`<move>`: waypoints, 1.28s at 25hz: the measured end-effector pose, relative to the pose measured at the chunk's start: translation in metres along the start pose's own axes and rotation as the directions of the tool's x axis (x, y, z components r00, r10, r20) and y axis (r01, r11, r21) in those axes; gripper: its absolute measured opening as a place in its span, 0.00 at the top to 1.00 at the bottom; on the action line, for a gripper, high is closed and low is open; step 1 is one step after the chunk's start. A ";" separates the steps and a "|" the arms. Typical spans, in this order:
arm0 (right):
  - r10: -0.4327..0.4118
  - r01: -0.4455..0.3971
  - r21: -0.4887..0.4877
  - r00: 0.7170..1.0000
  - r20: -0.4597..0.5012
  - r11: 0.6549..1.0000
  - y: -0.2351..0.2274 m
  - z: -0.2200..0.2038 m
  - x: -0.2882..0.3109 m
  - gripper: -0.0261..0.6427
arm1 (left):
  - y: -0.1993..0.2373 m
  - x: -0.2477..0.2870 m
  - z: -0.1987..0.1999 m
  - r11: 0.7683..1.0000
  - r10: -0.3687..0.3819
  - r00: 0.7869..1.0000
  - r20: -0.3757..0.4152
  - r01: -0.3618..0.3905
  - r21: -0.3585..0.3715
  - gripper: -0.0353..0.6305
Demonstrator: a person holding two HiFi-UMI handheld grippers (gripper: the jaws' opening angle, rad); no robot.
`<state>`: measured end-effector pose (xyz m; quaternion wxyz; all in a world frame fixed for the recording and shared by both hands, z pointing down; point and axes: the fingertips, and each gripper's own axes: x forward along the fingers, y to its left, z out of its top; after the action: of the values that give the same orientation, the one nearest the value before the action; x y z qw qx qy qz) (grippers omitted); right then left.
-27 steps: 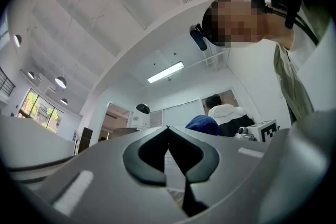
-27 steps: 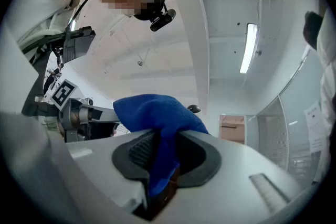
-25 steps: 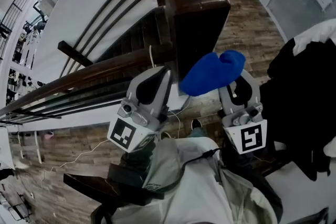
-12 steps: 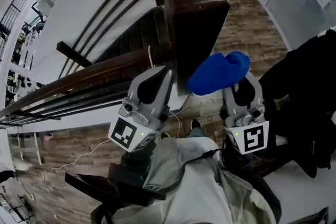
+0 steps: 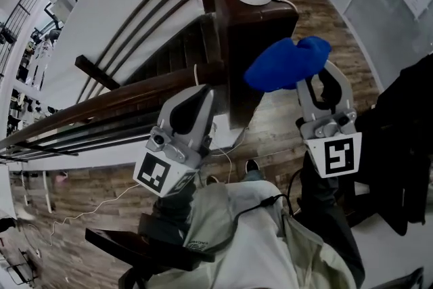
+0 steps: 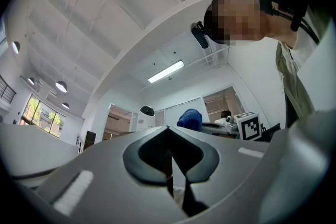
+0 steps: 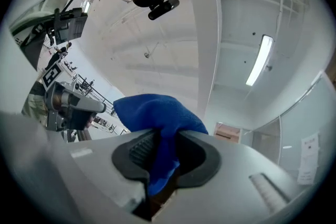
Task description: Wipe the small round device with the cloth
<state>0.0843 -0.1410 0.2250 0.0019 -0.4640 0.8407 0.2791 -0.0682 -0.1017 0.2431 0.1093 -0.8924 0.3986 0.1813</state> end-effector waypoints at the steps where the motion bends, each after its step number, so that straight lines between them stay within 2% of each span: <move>1: 0.000 0.000 -0.021 1.000 -0.002 1.000 -0.005 0.003 0.005 0.83 | 0.002 0.002 0.002 1.000 -0.001 1.000 -0.006 0.001 0.012 0.95; 8: -0.006 -0.002 -0.127 0.998 -0.057 0.992 -0.054 0.021 0.064 0.83 | 0.020 0.031 0.012 0.996 -0.023 0.998 -0.051 0.028 0.085 0.95; 14: -0.005 -0.021 -0.210 0.992 -0.124 0.978 -0.082 0.053 0.129 0.83 | 0.039 0.052 0.027 0.995 -0.014 1.000 -0.025 0.016 0.099 0.95; 17: 0.022 -0.069 -0.275 0.985 -0.169 0.959 -0.078 0.048 0.160 0.83 | 0.049 0.056 0.027 0.995 -0.004 1.000 -0.021 0.006 0.104 0.95; 23: 0.037 -0.102 -0.292 0.974 -0.222 0.951 -0.059 0.027 0.145 0.84 | 0.057 0.051 0.020 0.996 0.019 0.999 -0.032 -0.017 0.082 0.95; 28: 0.117 -0.247 -0.334 0.924 -0.365 0.910 -0.026 -0.015 0.125 0.84 | 0.068 0.047 0.012 0.997 0.040 0.999 -0.030 -0.038 0.067 0.95; 30: 0.132 -0.252 -0.333 0.930 -0.343 0.909 -0.025 -0.016 0.123 0.84 | 0.072 0.049 0.011 0.997 0.046 0.999 -0.029 -0.044 0.064 0.95; 32: 0.103 -0.190 -0.317 0.957 -0.272 0.929 -0.043 -0.001 0.122 0.84 | 0.074 0.049 0.012 0.997 0.050 0.998 -0.027 -0.048 0.064 0.95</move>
<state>0.0484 -0.2545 0.1739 -0.2051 -0.4243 0.8059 0.3583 -0.0960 -0.1791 0.2085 0.1272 -0.8809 0.4274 0.1587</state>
